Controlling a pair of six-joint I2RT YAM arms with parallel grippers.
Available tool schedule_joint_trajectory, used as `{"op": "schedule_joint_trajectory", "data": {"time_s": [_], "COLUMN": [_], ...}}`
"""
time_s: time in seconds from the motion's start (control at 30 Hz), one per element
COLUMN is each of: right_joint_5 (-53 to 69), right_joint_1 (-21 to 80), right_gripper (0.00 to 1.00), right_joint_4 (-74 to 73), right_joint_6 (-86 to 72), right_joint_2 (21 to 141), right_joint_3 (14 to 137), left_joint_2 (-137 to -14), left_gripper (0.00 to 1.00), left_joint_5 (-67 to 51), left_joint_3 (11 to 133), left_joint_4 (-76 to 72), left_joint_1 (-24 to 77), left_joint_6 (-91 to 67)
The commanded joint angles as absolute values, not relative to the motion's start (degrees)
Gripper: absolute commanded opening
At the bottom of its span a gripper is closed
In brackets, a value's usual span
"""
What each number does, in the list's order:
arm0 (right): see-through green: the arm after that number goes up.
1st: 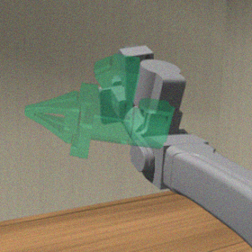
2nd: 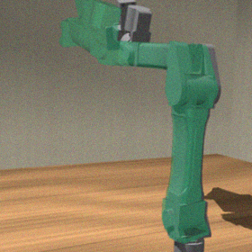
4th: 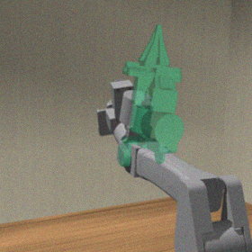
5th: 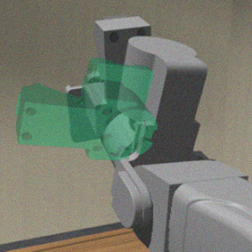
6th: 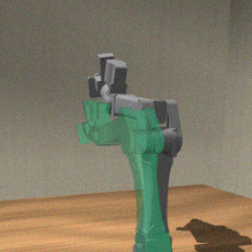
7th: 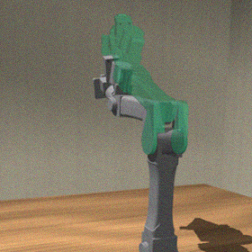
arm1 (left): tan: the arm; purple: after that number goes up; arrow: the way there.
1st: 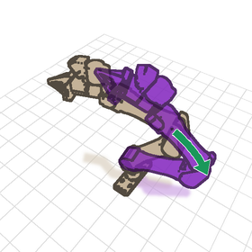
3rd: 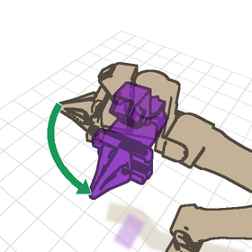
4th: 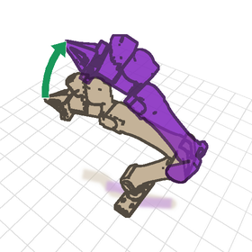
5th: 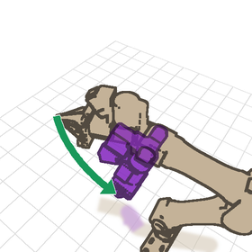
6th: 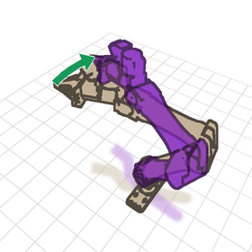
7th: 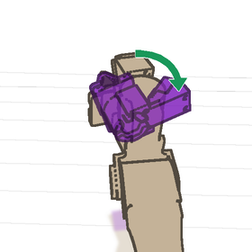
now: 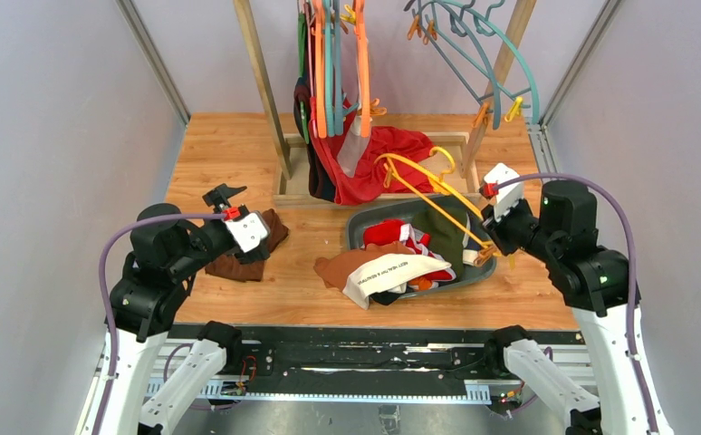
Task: Remove the underwear clipped to the hanger
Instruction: Place the hanger at the clothesline.
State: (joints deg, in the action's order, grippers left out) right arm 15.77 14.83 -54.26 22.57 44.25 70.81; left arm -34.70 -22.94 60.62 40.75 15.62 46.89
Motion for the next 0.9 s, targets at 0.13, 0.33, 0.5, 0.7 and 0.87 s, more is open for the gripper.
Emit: {"op": "schedule_joint_trajectory", "data": {"time_s": [0.13,0.33,0.5,0.7,0.87], "right_joint_5": [13.5,11.2,9.8,9.5,8.1], "right_joint_1": [14.0,14.0,14.1,14.1,14.6], "right_gripper": [0.01,0.0,0.01,0.01,0.01], "right_joint_4": [-48.7,-45.8,-42.9,-39.5,-37.2], "right_joint_6": [17.7,15.7,14.6,12.6,11.7], "right_joint_2": [49.8,55.6,60.3,66.6,72.8], "right_joint_3": [81.0,89.9,96.2,103.3,110.2], "left_joint_2": [-34.4,-34.4,-34.2,-34.3,-34.2], "left_gripper": [0.98,0.98,0.98,0.98,0.98], "left_joint_5": [-22.1,-22.1,-22.6,-23.1,-23.0], "left_joint_3": [59.7,59.4,59.3,59.3,59.7], "left_joint_4": [39.3,39.3,39.0,39.0,39.2], "left_joint_1": [15.7,15.7,15.7,15.7,15.7], "left_joint_6": [46.5,46.4,46.4,46.5,46.5]}}
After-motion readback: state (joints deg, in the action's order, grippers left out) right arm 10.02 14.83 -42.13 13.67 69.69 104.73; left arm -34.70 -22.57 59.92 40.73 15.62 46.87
